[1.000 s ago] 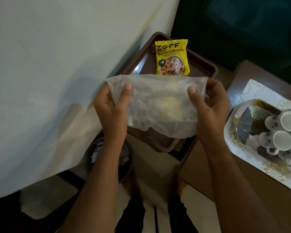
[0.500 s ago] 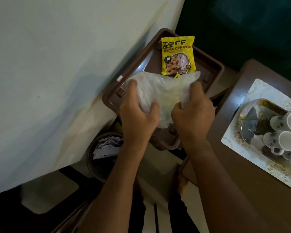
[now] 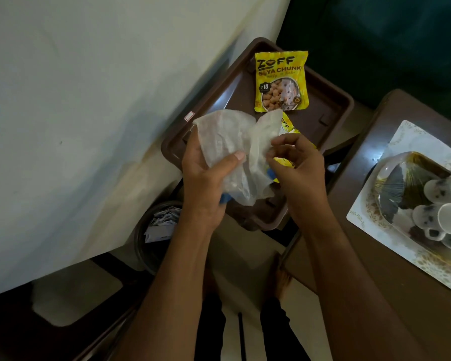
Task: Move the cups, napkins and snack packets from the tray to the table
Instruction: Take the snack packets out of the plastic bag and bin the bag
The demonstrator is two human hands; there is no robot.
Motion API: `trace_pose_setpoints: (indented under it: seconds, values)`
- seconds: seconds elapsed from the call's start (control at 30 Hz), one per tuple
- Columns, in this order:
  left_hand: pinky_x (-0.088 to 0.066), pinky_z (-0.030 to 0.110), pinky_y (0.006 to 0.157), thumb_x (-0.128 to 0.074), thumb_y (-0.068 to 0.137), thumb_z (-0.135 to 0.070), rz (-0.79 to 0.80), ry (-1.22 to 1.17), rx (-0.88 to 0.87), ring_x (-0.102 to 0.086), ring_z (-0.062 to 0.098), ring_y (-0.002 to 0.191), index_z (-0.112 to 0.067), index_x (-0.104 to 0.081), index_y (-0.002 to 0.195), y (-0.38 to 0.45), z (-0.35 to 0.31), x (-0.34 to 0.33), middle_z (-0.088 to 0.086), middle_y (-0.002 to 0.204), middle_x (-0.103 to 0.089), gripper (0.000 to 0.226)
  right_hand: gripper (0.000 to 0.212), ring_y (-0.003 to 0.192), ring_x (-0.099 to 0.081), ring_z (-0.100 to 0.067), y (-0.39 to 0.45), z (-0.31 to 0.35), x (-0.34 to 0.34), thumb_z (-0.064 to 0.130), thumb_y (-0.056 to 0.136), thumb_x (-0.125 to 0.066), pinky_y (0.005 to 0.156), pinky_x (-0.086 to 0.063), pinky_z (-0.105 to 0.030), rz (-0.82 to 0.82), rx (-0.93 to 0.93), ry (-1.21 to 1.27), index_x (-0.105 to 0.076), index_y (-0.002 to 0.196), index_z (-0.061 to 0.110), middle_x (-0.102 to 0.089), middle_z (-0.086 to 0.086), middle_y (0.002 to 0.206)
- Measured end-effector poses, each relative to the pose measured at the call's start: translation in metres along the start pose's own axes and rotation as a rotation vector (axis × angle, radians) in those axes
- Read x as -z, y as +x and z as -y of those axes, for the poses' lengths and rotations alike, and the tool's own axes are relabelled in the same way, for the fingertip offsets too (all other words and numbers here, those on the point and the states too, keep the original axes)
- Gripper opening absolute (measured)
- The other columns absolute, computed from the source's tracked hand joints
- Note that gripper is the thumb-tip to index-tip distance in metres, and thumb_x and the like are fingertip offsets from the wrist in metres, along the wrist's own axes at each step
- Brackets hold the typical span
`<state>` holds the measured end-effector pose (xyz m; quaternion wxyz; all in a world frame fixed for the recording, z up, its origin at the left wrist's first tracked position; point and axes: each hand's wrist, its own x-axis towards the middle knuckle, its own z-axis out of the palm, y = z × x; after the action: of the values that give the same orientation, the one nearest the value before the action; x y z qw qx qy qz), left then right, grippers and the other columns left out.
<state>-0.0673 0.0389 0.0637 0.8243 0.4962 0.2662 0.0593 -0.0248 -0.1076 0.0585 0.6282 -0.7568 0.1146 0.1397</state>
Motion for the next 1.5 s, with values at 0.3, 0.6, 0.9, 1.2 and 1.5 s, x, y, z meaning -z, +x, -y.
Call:
trace_pose_setpoints:
  seconds: [0.3,0.6,0.9,1.2,1.5]
  values:
    - [-0.066,0.027,0.079,-0.087,0.077,-0.004,-0.241,0.674,-0.132,-0.072,-0.003,0.092,-0.017,-0.069,0.122,0.001,0.002,0.010,-0.015,0.105,-0.072,0.050,0.037,0.078,-0.070,-0.014,0.001,-0.008,-0.013,0.004,0.070,-0.084,0.059,-0.060,-0.035,-0.078,0.004,-0.255,-0.067,0.100,0.019,-0.070,0.002,0.089]
    - [-0.066,0.040,0.076,-0.069,0.087,-0.013,-0.186,0.534,-0.195,-0.076,0.009,0.089,-0.021,-0.058,0.119,-0.025,0.003,0.016,-0.002,0.107,-0.076,0.035,0.023,0.071,-0.059,-0.013,-0.005,-0.004,-0.052,0.002,0.065,-0.067,0.057,-0.044,-0.026,-0.155,0.158,-0.384,-0.067,0.085,0.014,-0.063,0.007,0.073]
    - [-0.061,0.026,0.096,-0.051,0.095,-0.003,-0.096,0.560,-0.036,-0.071,0.003,0.111,-0.013,-0.075,0.126,-0.016,-0.005,0.063,-0.006,0.119,-0.077,0.041,0.052,0.107,-0.074,-0.021,-0.021,-0.006,-0.081,0.004,0.080,-0.074,0.087,-0.065,-0.045,0.153,0.020,0.044,-0.065,0.131,0.010,-0.074,-0.009,0.118]
    - [-0.063,0.028,0.075,-0.083,0.084,-0.020,-0.402,0.521,0.128,-0.071,0.002,0.092,-0.025,-0.071,0.113,-0.009,-0.002,0.119,-0.002,0.113,-0.072,0.032,0.058,0.096,-0.076,-0.022,-0.025,-0.032,-0.111,-0.020,0.075,-0.050,0.077,-0.066,-0.047,0.103,0.197,-0.024,-0.079,0.108,0.017,-0.078,-0.005,0.103]
    - [-0.063,0.032,0.065,-0.062,0.099,-0.027,-0.416,0.172,0.424,-0.077,0.021,0.075,-0.013,-0.078,0.098,-0.010,-0.007,0.148,0.002,0.080,-0.080,0.020,0.044,0.125,-0.042,-0.018,-0.064,-0.053,-0.142,0.019,0.082,-0.061,0.101,-0.048,-0.014,0.565,0.463,-0.451,-0.076,0.121,0.006,-0.038,-0.013,0.132]
